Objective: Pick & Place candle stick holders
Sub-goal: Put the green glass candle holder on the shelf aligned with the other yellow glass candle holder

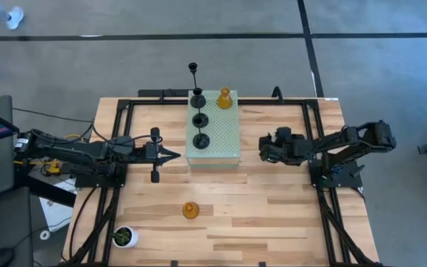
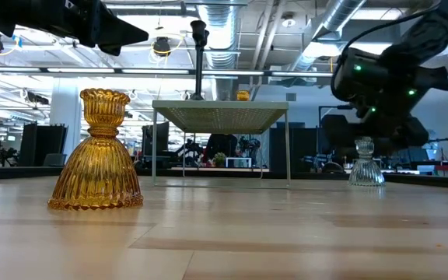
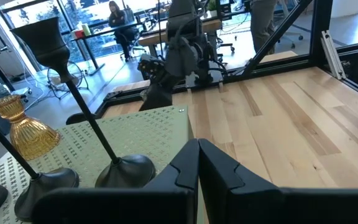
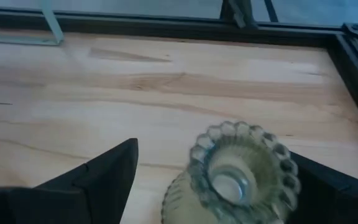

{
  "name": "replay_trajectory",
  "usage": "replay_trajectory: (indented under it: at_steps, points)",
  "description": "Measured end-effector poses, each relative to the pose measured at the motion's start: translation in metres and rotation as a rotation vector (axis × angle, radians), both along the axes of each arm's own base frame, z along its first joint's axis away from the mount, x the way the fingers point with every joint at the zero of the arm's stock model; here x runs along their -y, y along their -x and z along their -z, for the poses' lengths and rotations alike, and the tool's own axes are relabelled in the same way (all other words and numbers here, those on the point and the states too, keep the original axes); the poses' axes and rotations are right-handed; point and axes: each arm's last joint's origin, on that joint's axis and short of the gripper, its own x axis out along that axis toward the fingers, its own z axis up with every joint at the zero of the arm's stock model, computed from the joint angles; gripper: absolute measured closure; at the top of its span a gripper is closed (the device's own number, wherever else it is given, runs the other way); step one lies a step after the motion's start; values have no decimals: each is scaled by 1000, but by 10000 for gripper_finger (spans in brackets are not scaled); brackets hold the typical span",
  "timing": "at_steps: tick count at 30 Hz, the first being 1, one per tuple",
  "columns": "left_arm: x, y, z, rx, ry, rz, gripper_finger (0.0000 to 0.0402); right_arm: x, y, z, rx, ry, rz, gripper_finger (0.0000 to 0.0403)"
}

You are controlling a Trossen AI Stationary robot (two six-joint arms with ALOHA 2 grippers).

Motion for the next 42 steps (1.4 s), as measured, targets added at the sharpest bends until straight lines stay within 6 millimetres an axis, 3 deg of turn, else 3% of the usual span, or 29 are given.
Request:
replay_trajectory:
  at_steps: [6,10,24,35,42]
  points:
    - [0,0,0,0,0,0,392,4,1,0,-22,-13,5,91]
    - [0,0,0,0,0,0,392,4,1,1,-19,-24,4,115]
    - [0,0,0,0,0,0,392,5,4,1,-50,-40,7,282]
    - [0,0,0,0,0,0,392,-2,4,0,-51,-59,-31,267]
    - [0,0,0,0,0,0,392,-11,5,-11,-15,-63,-104,283]
